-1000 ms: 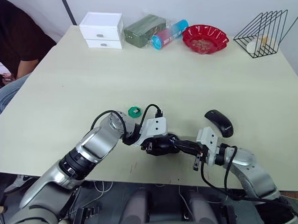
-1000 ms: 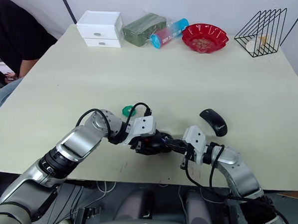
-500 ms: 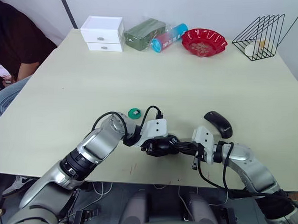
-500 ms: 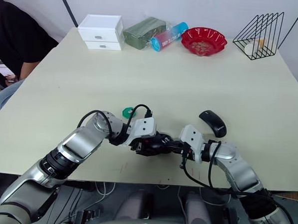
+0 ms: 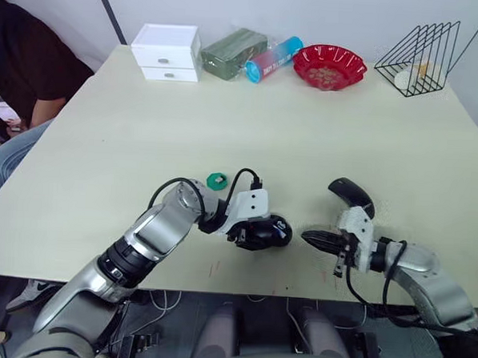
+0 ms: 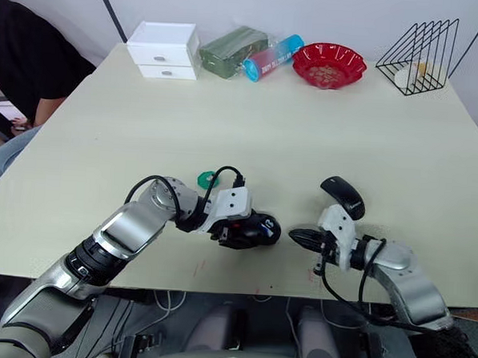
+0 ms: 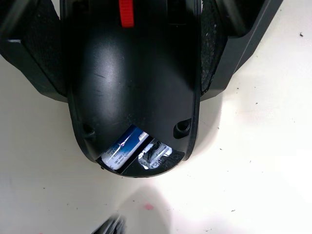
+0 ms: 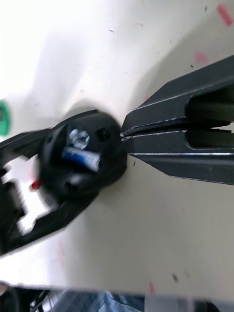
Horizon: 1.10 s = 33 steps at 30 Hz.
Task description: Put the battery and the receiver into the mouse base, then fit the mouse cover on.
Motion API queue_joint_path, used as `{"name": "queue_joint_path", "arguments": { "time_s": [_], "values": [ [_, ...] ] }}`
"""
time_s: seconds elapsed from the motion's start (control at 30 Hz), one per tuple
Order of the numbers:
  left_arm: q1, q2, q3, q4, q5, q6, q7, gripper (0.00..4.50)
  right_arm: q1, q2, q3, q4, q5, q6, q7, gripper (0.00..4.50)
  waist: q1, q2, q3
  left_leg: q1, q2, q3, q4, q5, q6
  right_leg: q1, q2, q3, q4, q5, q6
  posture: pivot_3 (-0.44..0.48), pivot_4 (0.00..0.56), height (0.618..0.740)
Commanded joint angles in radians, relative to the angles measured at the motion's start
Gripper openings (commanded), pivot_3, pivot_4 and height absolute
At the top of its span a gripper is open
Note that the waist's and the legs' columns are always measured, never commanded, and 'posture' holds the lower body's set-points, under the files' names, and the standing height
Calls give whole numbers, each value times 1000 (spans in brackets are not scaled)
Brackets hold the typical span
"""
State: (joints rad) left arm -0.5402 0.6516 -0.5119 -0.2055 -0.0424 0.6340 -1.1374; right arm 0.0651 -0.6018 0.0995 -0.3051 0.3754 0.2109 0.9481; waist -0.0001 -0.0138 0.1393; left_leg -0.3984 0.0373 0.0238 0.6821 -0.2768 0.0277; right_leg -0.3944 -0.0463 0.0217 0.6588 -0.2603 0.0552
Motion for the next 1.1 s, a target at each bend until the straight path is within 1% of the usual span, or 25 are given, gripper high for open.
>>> {"name": "queue_joint_path", "arguments": {
  "time_s": [0.03, 0.2, 0.23, 0.3, 0.33, 0.37, 0.43, 0.47, 0.5, 0.53, 0.57, 0.6, 0.87, 1.1],
  "values": [
    [10, 6, -19, 42, 18, 8, 1, 2976, 54, -39, -76, -8, 11, -115, 57, 27, 0, 0, 0, 0, 0, 0, 0, 0, 0, 0, 0, 0, 0, 0, 0, 0, 150, 740],
    [8, 2, -19, 48, 21, 1, 0, 2976, 90, -54, -161, 11, 110, -119, 119, 27, -1, 0, 0, 1, 0, 0, 0, 0, 0, 0, 0, 1, 1, 0, 0, 0, 150, 740],
    [8, 1, -20, 49, 22, -1, 0, 2976, 106, -59, -197, 25, 143, -131, 151, 268, 1, 0, 0, 1, 0, 0, 0, 0, 0, 0, 0, 1, 1, 0, 0, 0, 150, 740],
    [7, -2, -22, 51, 23, -4, 0, 2976, 125, -68, -247, 45, 190, -148, 203, 946, 7, 0, 0, 1, 0, 0, 0, 0, 0, 1, 0, 1, 0, 0, 0, 0, 150, 740],
    [6, -3, -23, 52, 24, -6, -1, 2976, 132, -75, -267, 59, 198, -166, 229, 1409, 10, 0, 0, 1, 0, 1, 0, 0, 0, 1, 0, 1, 0, 0, 0, 0, 150, 740],
    [7, -4, -23, 51, 25, -6, -1, 2976, 136, -79, -277, 68, 200, -178, 245, 2021, 12, 0, 0, 1, 0, 1, 0, 0, 0, 1, 0, 1, 0, 0, 0, 0, 150, 740],
    [7, -3, -24, 51, 25, -7, -4, 2976, 146, -91, -301, 96, 203, -198, 281, 2767, 12, 0, 0, 1, 0, 1, 0, 0, 0, 1, 0, 1, 0, 0, 0, 0, 150, 740],
    [7, -3, -24, 51, 25, -8, -5, 2976, 148, -92, -311, 110, 201, -214, 294, 3252, 12, 0, 0, 1, 0, 1, 0, 0, 0, 1, 0, 1, 0, 0, 0, 0, 150, 740],
    [7, -3, -25, 52, 26, -10, -5, 2976, 150, -94, -319, 123, 196, -233, 307, 3516, 12, 0, 0, 1, 0, 1, 0, 0, 0, 1, 0, 1, 0, 0, 0, 0, 150, 740],
    [7, -3, -25, 51, 26, -12, -5, 2976, 154, -94, -323, 130, 198, -243, 320, 4021, 12, 1, 0, 1, 0, 1, 0, 0, 0, 1, 0, 1, 0, 0, 0, 0, 150, 740],
    [8, -2, -25, 50, 27, -14, -5, 2976, 157, -93, -329, 136, 201, -252, 328, 4410, 12, 1, 0, 1, 0, 1, 0, 0, 0, 1, 0, 1, 0, 0, 0, 0, 150, 740],
    [8, -2, -25, 50, 27, -14, -6, 2976, 161, -94, -335, 142, 206, -258, 341, 4464, 12, 1, 0, 1, 0, 1, 0, 0, 0, 1, 0, 1, 0, 0, 0, 0, 150, 740],
    [6, 0, -22, 49, 25, -18, -9, 2976, 180, -82, -363, 211, 210, -318, 397, 4464, 13, 1, 0, 1, 0, 1, 0, 0, 0, 1, 0, 1, 0, 0, 0, 0, 150, 740],
    [5, -2, -19, 49, 21, -19, -11, 2976, 184, -53, -371, 231, 212, -348, 394, 4464, 13, 1, 0, 1, 0, 1, 0, 0, 0, 1, 0, 1, 0, 0, 0, 0, 150, 740]
  ]
}}
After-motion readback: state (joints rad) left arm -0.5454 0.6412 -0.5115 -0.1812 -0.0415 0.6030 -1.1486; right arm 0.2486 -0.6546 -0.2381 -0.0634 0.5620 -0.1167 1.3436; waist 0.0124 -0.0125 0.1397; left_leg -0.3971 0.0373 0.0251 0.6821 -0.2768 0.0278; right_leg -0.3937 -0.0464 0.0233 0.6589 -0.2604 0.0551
